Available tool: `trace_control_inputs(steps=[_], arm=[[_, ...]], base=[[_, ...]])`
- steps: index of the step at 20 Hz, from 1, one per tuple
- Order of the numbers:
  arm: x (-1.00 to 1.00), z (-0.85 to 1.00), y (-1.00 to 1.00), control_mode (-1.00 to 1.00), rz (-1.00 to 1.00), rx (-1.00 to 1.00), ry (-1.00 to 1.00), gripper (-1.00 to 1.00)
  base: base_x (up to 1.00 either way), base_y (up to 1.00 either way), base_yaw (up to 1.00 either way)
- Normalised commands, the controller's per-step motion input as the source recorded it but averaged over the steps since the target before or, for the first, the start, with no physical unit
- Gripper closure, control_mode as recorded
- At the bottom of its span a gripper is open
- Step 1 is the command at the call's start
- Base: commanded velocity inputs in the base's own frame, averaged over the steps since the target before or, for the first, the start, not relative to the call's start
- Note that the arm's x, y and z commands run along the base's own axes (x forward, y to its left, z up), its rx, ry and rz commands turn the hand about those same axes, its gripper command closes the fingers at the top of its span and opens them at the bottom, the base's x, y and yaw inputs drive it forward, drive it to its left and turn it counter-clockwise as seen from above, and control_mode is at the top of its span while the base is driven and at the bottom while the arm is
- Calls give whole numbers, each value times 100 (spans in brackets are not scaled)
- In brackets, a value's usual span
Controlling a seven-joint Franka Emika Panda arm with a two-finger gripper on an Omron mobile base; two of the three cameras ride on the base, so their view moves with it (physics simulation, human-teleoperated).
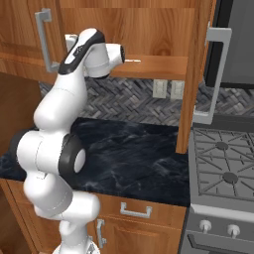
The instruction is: Open the cabinet and move the ladle to the pot. Then close the cabinet.
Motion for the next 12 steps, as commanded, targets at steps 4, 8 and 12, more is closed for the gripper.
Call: trace_control_inputs(steps=[4, 8, 12], arm=[[-61, 0, 1, -100, 18, 0, 0, -100], [-59, 0, 8, -100, 18, 0, 0, -100], [-60, 0, 13, -100, 16, 0, 0, -100]], base=[[0, 0, 0], [0, 0, 0], [0, 0, 0]])
